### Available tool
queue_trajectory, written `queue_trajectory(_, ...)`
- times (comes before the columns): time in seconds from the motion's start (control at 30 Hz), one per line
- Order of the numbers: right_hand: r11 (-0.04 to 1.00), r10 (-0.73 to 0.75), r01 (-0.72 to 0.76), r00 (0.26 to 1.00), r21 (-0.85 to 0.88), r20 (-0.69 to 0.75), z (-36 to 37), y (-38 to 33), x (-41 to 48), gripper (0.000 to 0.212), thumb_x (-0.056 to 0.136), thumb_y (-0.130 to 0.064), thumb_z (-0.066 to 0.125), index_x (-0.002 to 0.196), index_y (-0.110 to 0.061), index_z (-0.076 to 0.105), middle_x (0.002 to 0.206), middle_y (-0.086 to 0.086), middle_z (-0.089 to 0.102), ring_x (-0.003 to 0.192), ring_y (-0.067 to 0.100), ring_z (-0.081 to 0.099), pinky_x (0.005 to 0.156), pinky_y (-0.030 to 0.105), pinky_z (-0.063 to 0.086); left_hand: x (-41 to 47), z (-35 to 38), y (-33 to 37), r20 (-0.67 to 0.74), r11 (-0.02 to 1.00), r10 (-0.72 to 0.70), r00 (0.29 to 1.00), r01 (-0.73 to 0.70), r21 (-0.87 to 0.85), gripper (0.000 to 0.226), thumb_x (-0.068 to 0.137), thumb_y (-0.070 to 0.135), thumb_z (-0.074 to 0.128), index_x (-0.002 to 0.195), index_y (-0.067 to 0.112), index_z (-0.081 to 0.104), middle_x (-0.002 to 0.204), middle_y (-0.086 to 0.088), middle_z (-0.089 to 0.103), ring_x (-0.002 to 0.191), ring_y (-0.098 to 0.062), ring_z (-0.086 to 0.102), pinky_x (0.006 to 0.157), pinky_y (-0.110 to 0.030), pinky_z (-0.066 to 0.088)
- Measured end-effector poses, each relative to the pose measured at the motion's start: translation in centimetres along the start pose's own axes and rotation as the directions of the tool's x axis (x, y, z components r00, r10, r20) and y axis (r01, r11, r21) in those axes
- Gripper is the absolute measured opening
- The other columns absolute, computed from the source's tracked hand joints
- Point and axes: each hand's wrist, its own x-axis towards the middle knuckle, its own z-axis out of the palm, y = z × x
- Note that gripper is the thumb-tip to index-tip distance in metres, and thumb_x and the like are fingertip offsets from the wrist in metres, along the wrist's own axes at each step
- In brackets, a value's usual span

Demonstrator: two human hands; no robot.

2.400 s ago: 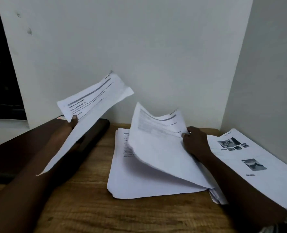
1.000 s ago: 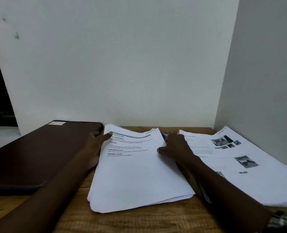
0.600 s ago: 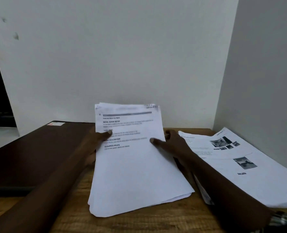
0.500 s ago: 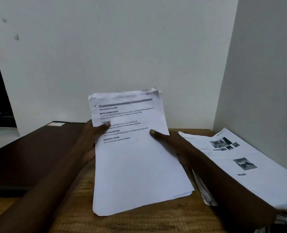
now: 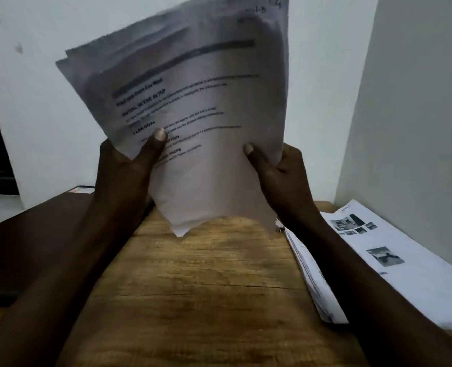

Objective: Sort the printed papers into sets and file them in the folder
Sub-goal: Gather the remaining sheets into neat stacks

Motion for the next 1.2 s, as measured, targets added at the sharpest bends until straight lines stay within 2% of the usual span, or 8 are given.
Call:
queue_trajectory(0.17, 0.972, 0.203, -0.222, 0.959, 0.081, 0.197, 0.1, 1.8, -0.6, 0.021, 0.084, -0.031, 0.073, 0.104, -0.027, 0.066, 0.104, -0.003, 0.072, 0.094, 0.015, 0.07, 0.083, 0.041, 0.058, 0.1, -1.0, -1.4, 0.026, 0.985, -0.173, 0.985, 0.173, -0.018, 0.027, 0.081, 0.019, 0.077, 0.106, 0.019, 0.068, 0.107, 0.003, 0.074, 0.105, -0.019, 0.068, 0.087, -0.033, 0.055)
queue_trajectory(0.3, 0.919, 0.379, -0.394, 0.892, 0.014, 0.247, 0.4, 4.0, -1.8, 0.027, 0.08, -0.036, 0.076, 0.104, -0.029, 0.065, 0.107, -0.003, 0.071, 0.098, 0.018, 0.068, 0.09, 0.049, 0.055, -1.3, -1.6, -4.3, 0.021, 0.905, -0.396, 0.918, 0.386, 0.177, 0.022, 0.076, 0.027, 0.081, 0.095, 0.024, 0.072, 0.095, 0.003, 0.076, 0.097, -0.021, 0.071, 0.087, -0.044, 0.057)
queue_trajectory(0.5, 0.931, 0.343, -0.358, 0.924, 0.073, 0.169, 0.4, 3.5, -1.0, 0.009, 0.085, -0.03, 0.071, 0.091, -0.029, 0.065, 0.102, -0.001, 0.072, 0.095, 0.019, 0.069, 0.087, 0.047, 0.056, -0.7, -1.3, -3.8, -0.04, 0.937, -0.33, 0.943, 0.332, 0.11, 0.014, 0.087, 0.021, 0.07, 0.099, 0.027, 0.07, 0.1, 0.004, 0.076, 0.096, -0.018, 0.072, 0.081, -0.035, 0.057)
queue_trajectory(0.67, 0.886, 0.457, -0.462, 0.857, -0.039, 0.236, 0.6, 5.0, -2.5, 0.03, 0.079, -0.04, 0.072, 0.104, -0.024, 0.066, 0.107, 0.0, 0.071, 0.099, 0.022, 0.067, 0.09, 0.052, 0.054, -2.0, -1.6, -5.4, -0.006, 0.855, -0.479, 0.878, 0.468, 0.221, 0.023, 0.086, 0.023, 0.071, 0.108, 0.028, 0.066, 0.104, 0.005, 0.074, 0.095, -0.013, 0.071, 0.083, -0.035, 0.057)
queue_trajectory(0.8, 0.871, 0.477, -0.492, 0.839, -0.009, 0.262, 0.3, 4.7, -1.7, 0.013, 0.087, -0.03, 0.07, 0.099, -0.026, 0.066, 0.106, 0.001, 0.071, 0.097, 0.022, 0.068, 0.091, 0.049, 0.054, -1.2, -1.9, -4.9, -0.025, 0.821, -0.554, 0.832, 0.551, 0.146, 0.022, 0.085, 0.019, 0.072, 0.105, 0.026, 0.067, 0.098, 0.006, 0.076, 0.093, -0.015, 0.072, 0.08, -0.035, 0.056)
queue_trajectory(0.93, 0.861, 0.441, -0.504, 0.812, 0.076, 0.383, -1.2, 3.6, -0.4, 0.033, 0.082, -0.026, 0.075, 0.112, -0.014, 0.067, 0.104, 0.003, 0.074, 0.094, 0.021, 0.072, 0.084, 0.039, 0.058, -0.8, -2.6, -4.1, 0.102, 0.694, -0.72, 0.687, 0.718, 0.054, 0.039, 0.082, 0.014, 0.073, 0.12, 0.013, 0.066, 0.115, -0.009, 0.072, 0.103, -0.028, 0.07, 0.09, -0.047, 0.056)
queue_trajectory(1.07, 0.917, 0.354, -0.379, 0.917, 0.127, 0.183, -2.1, 3.6, 0.5, 0.017, 0.089, -0.027, 0.069, 0.101, -0.016, 0.068, 0.091, -0.003, 0.074, 0.079, 0.013, 0.07, 0.07, 0.029, 0.057, -1.7, -2.1, -3.7, 0.273, 0.498, -0.836, 0.476, 0.867, 0.011, 0.035, 0.089, 0.007, 0.061, 0.123, 0.012, 0.063, 0.118, -0.011, 0.07, 0.103, -0.026, 0.07, 0.079, -0.039, 0.06)
queue_trajectory(1.2, 0.898, 0.427, -0.432, 0.901, 0.079, 0.076, -3.0, 5.0, 1.1, 0.012, 0.093, -0.021, 0.063, 0.089, -0.01, 0.064, 0.086, 0.007, 0.069, 0.075, 0.021, 0.064, 0.069, 0.033, 0.05, -1.8, -1.6, -2.8, 0.414, 0.433, -0.837, 0.357, 0.895, 0.103, 0.031, 0.094, 0.011, 0.055, 0.124, 0.013, 0.063, 0.121, -0.009, 0.069, 0.107, -0.023, 0.068, 0.083, -0.036, 0.059)
